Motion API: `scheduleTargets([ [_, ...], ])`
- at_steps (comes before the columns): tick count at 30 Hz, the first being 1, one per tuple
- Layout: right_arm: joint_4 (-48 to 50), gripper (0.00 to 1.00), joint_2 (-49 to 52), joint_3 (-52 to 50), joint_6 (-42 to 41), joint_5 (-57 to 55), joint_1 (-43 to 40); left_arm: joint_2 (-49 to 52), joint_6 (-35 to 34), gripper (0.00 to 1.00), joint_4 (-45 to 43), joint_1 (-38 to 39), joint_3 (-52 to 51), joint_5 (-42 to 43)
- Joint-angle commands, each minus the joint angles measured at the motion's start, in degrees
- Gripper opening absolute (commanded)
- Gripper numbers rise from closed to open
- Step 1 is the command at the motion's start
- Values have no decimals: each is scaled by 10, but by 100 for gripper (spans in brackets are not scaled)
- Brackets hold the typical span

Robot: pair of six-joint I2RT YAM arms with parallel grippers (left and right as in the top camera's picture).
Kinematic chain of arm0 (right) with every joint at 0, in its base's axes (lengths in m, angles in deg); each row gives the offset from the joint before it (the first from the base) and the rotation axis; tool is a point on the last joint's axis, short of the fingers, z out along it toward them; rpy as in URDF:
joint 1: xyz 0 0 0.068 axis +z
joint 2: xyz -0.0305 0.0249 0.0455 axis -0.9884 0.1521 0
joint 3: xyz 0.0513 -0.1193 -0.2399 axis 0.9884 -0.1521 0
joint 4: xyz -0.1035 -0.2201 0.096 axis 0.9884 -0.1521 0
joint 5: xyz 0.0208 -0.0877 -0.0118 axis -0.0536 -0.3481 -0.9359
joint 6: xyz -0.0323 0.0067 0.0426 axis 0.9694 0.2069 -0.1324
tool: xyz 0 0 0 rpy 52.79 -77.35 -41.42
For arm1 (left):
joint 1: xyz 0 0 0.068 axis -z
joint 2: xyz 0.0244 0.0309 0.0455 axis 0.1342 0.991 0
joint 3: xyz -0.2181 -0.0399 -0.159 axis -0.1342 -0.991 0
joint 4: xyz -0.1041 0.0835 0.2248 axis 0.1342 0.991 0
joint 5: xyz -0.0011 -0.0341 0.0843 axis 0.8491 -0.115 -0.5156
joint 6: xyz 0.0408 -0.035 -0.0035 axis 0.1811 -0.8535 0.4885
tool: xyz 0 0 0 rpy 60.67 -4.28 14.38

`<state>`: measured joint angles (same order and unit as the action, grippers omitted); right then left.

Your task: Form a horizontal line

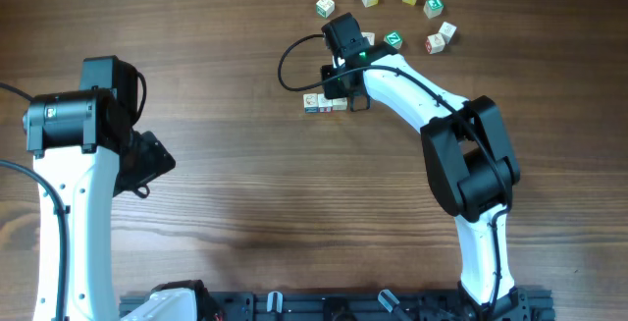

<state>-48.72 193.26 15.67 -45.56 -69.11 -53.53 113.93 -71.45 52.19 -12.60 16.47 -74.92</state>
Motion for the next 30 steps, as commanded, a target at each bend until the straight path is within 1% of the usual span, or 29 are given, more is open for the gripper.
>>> scheduleTargets([
  [1,-2,5,1,2,-5,13,2,-9,-2,100,0,-3,-3,-7],
  [21,7,5,1,2,-9,9,2,-9,-2,100,0,-3,-3,-7],
  [24,16,5,1,2,-35,-48,2,-9,-2,100,0,-3,-3,-7],
  [26,7,5,1,2,-70,-122,2,-9,-2,100,0,-3,-3,-7],
  [28,-3,5,1,2,-89,-148,2,-9,-2,100,0,-3,-3,-7],
  [30,-16,5,1,2,-95,-150,2,-9,-2,100,0,-3,-3,-7],
])
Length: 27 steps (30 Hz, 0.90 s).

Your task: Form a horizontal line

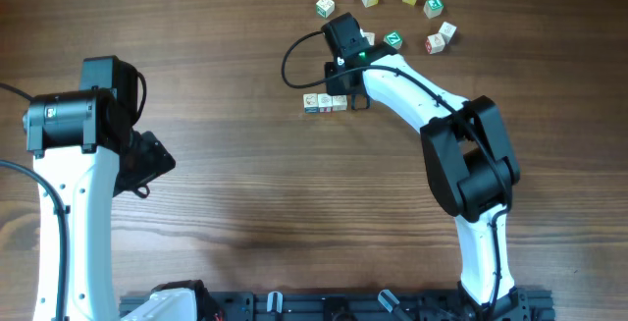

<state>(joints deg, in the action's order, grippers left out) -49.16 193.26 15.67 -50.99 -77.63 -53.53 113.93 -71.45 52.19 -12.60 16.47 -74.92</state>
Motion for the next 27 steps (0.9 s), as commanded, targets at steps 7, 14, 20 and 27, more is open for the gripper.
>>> scheduleTargets([
  [7,-47,5,1,2,-40,17,2,-9,-2,100,0,-3,-3,-7],
  [14,-67,5,1,2,-43,63,2,-9,-2,100,0,-3,-3,-7],
  [20,-80,5,1,2,-56,69,2,-9,-2,100,0,-3,-3,-7],
  [27,-80,4,1,2,-59,68,2,-9,-2,100,0,-3,-3,-7],
])
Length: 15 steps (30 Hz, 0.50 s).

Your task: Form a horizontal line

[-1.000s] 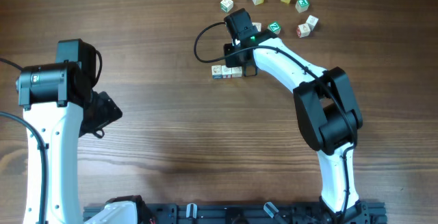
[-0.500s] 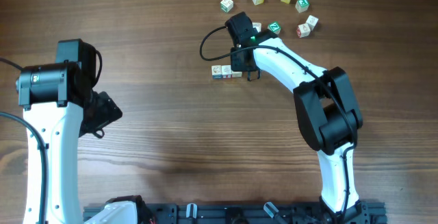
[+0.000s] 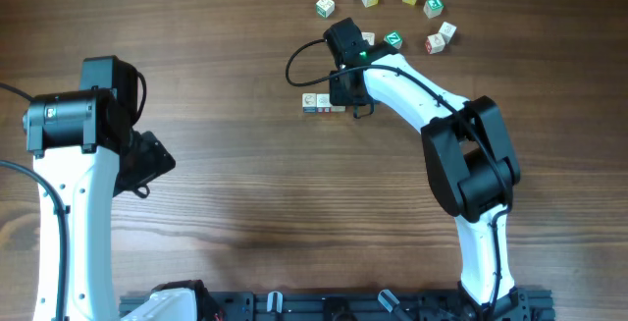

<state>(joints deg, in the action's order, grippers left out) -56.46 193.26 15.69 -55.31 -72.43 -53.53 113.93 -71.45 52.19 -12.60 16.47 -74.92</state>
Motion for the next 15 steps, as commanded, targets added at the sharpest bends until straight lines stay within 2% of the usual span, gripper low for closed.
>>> scheduleTargets([
  [1,-7,5,1,2,-17,16,2,-9,-2,100,0,-3,-3,-7],
  [7,-19,5,1,2,-48,-7,2,-9,-2,100,0,-3,-3,-7],
  [12,-23,5,1,7,-95,-122,0,-9,-2,100,0,-3,-3,-7],
  [15,-10,5,1,30,-96,-167,-3,-9,-2,100,0,-3,-3,-7],
])
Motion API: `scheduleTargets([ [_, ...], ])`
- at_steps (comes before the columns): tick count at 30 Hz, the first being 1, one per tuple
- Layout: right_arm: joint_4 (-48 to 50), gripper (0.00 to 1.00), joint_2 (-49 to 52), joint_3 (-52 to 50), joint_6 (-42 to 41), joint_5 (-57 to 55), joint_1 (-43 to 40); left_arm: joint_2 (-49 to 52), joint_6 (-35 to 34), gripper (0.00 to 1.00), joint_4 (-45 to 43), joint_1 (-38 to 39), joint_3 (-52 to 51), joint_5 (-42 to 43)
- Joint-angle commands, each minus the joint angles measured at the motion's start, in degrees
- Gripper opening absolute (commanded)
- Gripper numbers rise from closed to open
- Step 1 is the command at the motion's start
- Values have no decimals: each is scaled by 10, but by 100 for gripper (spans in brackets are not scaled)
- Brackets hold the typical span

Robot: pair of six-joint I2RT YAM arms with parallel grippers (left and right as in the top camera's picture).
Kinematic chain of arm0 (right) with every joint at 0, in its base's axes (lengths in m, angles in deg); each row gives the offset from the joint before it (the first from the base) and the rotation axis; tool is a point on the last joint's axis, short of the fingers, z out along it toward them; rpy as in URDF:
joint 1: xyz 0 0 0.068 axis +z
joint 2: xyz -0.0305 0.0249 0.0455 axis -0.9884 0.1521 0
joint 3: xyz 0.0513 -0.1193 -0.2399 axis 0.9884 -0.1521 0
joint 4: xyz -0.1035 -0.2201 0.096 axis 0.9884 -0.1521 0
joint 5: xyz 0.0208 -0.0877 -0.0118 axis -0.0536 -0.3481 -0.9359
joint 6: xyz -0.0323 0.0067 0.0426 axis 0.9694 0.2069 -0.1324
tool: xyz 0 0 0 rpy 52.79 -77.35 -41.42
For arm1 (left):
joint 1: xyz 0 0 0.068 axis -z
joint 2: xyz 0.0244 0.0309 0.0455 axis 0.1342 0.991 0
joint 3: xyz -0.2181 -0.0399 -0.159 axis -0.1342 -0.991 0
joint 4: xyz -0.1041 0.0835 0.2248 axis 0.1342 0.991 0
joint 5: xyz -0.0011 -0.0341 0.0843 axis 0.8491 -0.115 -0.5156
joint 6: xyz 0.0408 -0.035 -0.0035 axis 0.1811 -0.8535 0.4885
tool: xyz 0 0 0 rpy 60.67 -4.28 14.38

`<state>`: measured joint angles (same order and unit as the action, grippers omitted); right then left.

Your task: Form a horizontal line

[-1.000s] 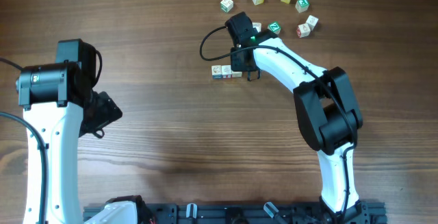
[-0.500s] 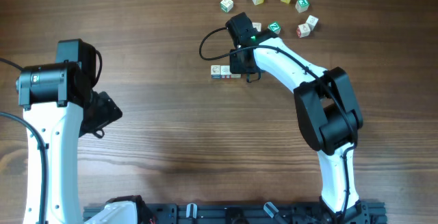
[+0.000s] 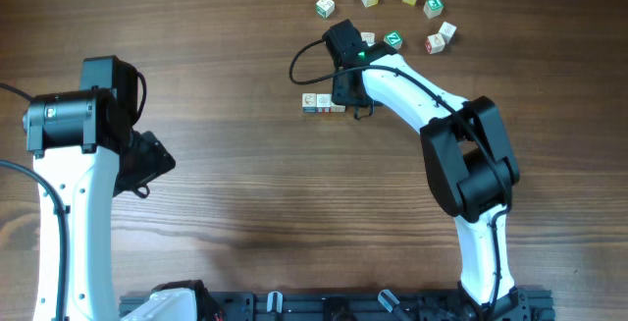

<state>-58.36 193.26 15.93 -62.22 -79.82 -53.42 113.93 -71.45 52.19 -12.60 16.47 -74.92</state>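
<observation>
A short row of small picture blocks (image 3: pixel 316 104) lies side by side at the table's middle back. My right gripper (image 3: pixel 343 93) hangs over the row's right end, covering it; its fingers are hidden under the wrist, so its state is unclear. Several loose blocks (image 3: pixel 433 7) lie scattered at the back right, one green-faced (image 3: pixel 392 40) just behind the right arm. My left gripper (image 3: pixel 149 162) stays far off at the left, away from all blocks; its fingers show only as a dark shape.
The right arm (image 3: pixel 461 154) stretches from the front edge diagonally up to the row. Its cable (image 3: pixel 294 66) loops left of the wrist. The left arm (image 3: pixel 64 164) stands along the left side.
The right wrist has edged very slightly to the right over the row's end. The row and the loose blocks lie where they were. The left arm has not moved.
The right gripper stood over the right end of the short row at every moment. Between 1.4 and 0.5 s ago the wrist shifted a little forward and right, and the row sat a touch further left. The left arm stayed still.
</observation>
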Motion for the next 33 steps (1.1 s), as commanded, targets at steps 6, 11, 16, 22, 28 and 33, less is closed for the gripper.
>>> scheduleTargets([
  [6,108,4,1,53,115,19,12,-9,-2,100,0,-3,-3,-7],
  [11,155,4,1,53,200,139,53,-9,-2,100,0,-3,-3,-7],
  [16,132,5,1,53,207,141,97,-9,-2,100,0,-3,-3,-7],
  [22,128,5,1,37,178,139,113,-9,-2,100,0,-3,-3,-7],
  [28,128,5,1,26,177,133,113,-9,-2,100,0,-3,-3,-7],
  [33,124,5,2,26,170,104,113,-9,-2,100,0,-3,-3,-7],
])
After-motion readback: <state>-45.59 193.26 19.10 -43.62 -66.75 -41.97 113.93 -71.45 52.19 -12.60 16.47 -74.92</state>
